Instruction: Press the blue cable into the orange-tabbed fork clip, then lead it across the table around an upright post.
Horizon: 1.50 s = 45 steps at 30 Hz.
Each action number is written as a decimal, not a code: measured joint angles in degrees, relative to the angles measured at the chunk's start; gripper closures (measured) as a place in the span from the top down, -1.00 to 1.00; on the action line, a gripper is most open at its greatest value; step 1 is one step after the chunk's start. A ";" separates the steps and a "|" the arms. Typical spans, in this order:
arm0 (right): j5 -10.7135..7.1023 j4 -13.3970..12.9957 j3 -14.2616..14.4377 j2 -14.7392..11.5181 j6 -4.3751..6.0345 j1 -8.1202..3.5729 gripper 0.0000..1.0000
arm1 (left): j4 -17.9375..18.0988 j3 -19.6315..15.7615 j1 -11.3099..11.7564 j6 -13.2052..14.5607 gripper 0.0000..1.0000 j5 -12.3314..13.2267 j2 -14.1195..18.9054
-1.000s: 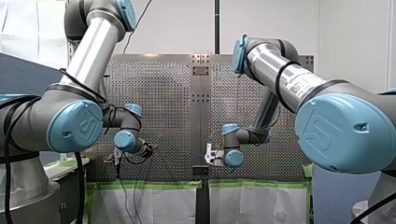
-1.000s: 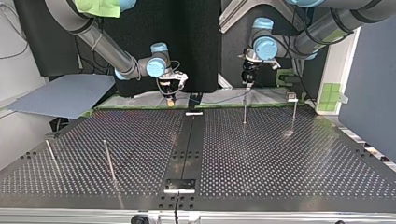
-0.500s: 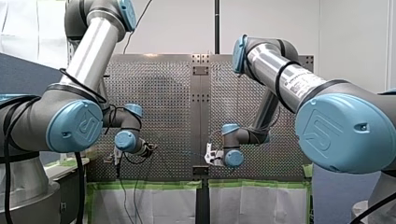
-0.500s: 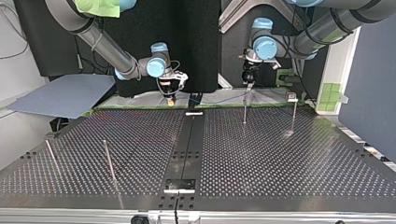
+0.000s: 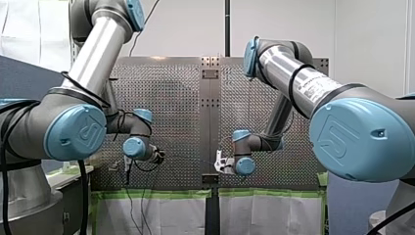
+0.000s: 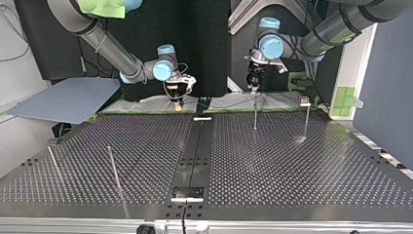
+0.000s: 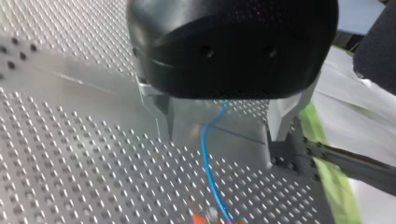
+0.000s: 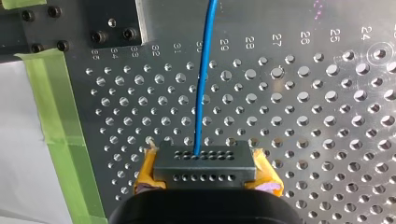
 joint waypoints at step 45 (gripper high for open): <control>-0.14 -0.15 0.00 0.00 -0.13 -0.02 -1.00 | -4.44 14.41 -8.70 -2.74 1.00 -17.77 -7.09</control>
